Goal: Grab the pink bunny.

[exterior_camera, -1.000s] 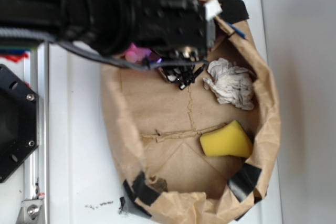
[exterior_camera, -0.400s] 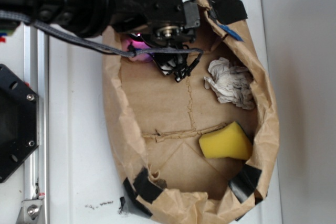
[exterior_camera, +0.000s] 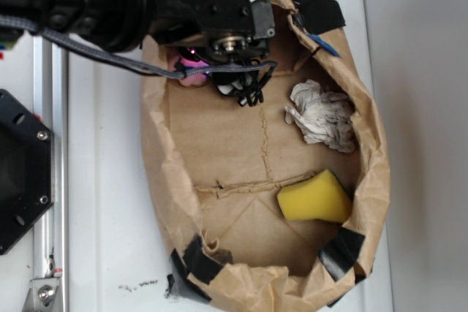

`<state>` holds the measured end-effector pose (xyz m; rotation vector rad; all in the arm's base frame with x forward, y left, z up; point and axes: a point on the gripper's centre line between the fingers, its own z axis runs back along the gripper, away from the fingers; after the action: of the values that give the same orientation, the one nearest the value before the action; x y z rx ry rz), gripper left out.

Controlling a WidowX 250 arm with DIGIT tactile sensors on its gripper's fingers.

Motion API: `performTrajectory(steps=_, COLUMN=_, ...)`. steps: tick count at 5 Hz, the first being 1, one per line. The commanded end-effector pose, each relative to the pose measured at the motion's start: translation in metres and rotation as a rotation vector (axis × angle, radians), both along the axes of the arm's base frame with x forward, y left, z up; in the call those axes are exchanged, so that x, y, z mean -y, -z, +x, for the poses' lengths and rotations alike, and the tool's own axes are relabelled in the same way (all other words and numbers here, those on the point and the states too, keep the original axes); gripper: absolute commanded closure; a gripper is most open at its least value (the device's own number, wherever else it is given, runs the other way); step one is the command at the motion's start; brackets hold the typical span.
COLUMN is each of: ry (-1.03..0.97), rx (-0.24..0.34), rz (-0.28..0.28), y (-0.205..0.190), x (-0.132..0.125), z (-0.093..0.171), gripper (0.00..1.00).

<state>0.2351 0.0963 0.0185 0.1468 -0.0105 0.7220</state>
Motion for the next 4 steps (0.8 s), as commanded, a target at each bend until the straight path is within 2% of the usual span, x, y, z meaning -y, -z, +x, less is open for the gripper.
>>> performTrajectory(steps=1, ry=-0.059, rx=0.012, rz=-0.014, y=-0.003, x=0.001, z=0.004, gripper=1.0)
performTrajectory(steps=2, ry=-0.071, rx=0.025, rz=-0.022, y=-0.011, x=0.004, z=0.009, gripper=1.0)
performTrajectory(steps=3, ry=-0.053, rx=0.074, rz=-0.053, y=-0.038, x=0.015, z=0.024, gripper=1.0)
performTrajectory(steps=4, ry=-0.032, rx=0.127, rz=-0.128, y=-0.072, x=0.016, z=0.037, gripper=1.0)
